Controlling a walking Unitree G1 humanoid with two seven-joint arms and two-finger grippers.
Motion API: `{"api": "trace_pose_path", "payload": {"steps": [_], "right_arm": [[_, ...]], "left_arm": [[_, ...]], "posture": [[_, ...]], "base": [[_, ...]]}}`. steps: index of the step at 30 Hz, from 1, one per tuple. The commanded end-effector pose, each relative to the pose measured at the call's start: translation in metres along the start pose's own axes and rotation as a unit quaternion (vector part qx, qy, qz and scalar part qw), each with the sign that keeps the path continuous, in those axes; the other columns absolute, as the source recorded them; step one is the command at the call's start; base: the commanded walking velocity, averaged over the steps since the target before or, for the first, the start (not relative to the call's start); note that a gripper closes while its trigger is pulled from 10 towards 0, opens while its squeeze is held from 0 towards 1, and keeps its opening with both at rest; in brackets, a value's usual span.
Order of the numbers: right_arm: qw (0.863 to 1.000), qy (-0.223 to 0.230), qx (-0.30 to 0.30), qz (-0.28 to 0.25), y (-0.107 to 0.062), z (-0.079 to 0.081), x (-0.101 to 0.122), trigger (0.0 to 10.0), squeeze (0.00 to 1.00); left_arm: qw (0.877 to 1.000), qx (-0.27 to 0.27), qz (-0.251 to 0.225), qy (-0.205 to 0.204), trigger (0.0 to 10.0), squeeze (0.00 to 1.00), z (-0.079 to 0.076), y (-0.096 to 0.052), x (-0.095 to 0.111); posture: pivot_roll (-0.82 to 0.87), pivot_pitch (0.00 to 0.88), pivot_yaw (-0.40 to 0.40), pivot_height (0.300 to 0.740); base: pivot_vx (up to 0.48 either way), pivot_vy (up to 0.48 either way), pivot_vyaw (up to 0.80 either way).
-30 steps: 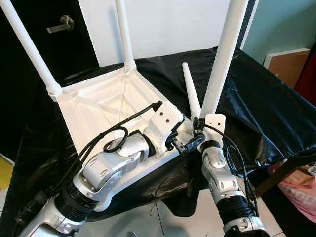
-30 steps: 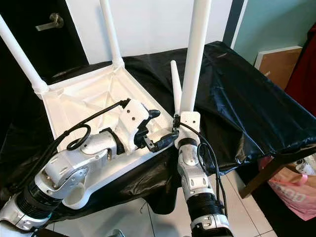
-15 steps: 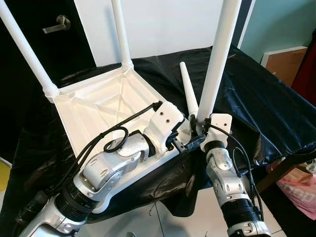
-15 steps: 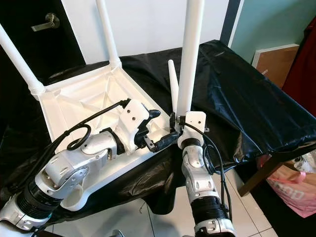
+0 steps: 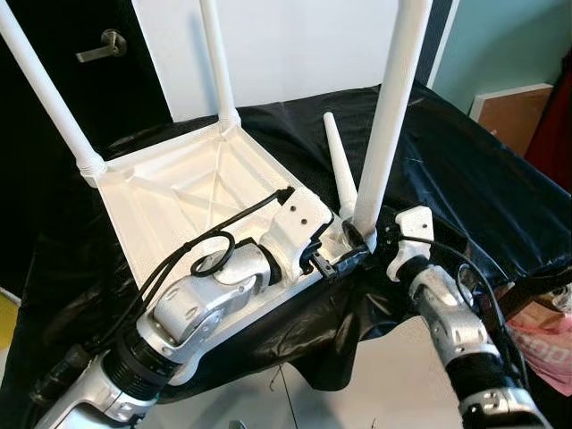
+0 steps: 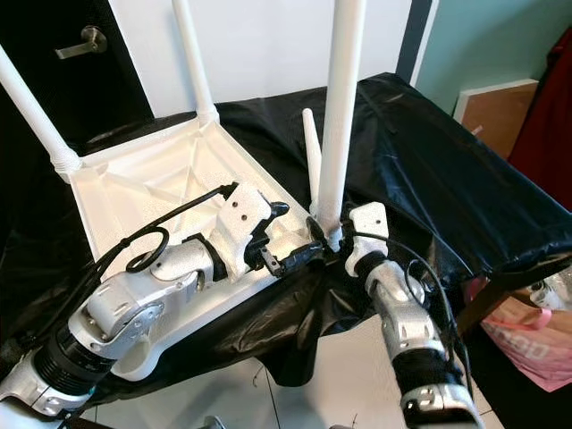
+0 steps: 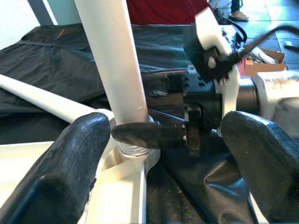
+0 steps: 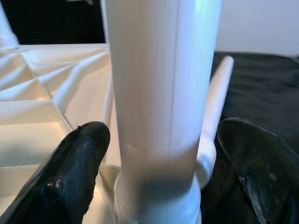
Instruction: Building children table
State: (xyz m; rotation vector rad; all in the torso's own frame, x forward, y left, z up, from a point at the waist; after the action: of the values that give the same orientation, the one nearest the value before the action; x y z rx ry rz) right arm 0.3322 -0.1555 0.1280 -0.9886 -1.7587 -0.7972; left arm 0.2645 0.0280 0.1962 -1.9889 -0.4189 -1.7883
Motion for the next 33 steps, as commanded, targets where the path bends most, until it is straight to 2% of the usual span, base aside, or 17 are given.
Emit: {"api": "trace_pose_path", "payload": {"steps": [1,6,10,15,17,18,20,21,22,33], "right_arm": [[1.0,0.003,0.018,-0.002,0.001,0.001,-0.002,10.0,0.0],[0.998,-0.01,0.061,-0.005,0.011,-0.005,0.001,10.0,0.0],[0.998,-0.011,0.069,-0.006,0.013,-0.006,0.002,10.0,0.0],[0.995,-0.027,0.097,0.002,0.022,-0.009,0.002,10.0,0.0],[0.995,-0.027,0.097,0.002,0.022,-0.009,0.002,10.0,0.0],[0.994,-0.03,0.103,0.006,0.021,-0.01,0.0,7.1,0.0],[0.994,-0.03,0.103,0.006,0.021,-0.01,0.0,7.1,0.0],[0.994,-0.031,0.107,0.012,0.02,-0.01,-0.003,3.1,0.0],[0.993,-0.031,0.11,0.022,0.017,-0.009,-0.009,0.0,0.0],[0.992,-0.021,0.115,0.041,0.01,-0.006,-0.022,0.0,0.0]], "left_arm": [[0.995,-0.095,0.035,0.002,10.0,0.0,-0.009,-0.002,-0.01],[0.996,-0.07,0.053,-0.002,10.0,0.0,-0.001,0.0,-0.027],[0.996,-0.064,0.056,-0.003,10.0,0.0,0.001,0.0,-0.031],[0.999,-0.024,0.031,-0.012,10.0,0.0,0.01,0.004,-0.043],[0.999,-0.024,0.031,-0.012,10.0,0.0,0.01,0.004,-0.043],[1.0,-0.012,0.025,-0.003,10.0,0.0,0.011,0.006,-0.046],[1.0,-0.012,0.025,-0.003,10.0,0.0,0.011,0.006,-0.046],[1.0,0.002,0.024,0.012,10.0,0.0,0.013,0.007,-0.05],[0.999,0.012,0.028,0.023,10.0,0.0,0.014,0.008,-0.055],[0.999,0.018,0.034,0.039,10.0,0.0,0.015,0.01,-0.063]], "posture": [[-0.12,0.0,0.043,0.74],[-0.11,0.0,0.038,0.74],[-0.11,0.0,0.037,0.74],[-0.1,0.0,0.033,0.74],[-0.1,0.0,0.033,0.74],[-0.1,0.0,0.033,0.74],[-0.1,0.0,0.033,0.74],[-0.1,0.0,0.034,0.74],[-0.1,0.0,0.037,0.74],[-0.11,0.0,0.043,0.74]], "base": [[0.0,0.0,0.0],[0.0,0.0,0.0],[0.0,0.0,0.0],[0.0,0.0,0.0],[0.0,0.0,0.0],[0.0,0.0,0.0],[0.0,0.0,0.0],[0.0,0.0,0.0],[0.0,0.0,0.0],[0.0,0.0,0.0]]}}
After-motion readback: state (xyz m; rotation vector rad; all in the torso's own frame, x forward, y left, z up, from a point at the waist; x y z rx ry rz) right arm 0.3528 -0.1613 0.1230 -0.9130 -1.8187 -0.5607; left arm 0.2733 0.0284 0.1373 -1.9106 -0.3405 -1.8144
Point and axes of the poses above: a point about 5 cm out from each wrist's last joint towards the gripper, its own y axis pointing out of the wrist towards the gripper, its own x axis along the axis of the wrist's last joint, z = x × y, the point moved 1 cm from there along y, pointing out of the wrist towards the gripper, and after that the axes turned 14 degrees about -y, right-handed, at the moved point
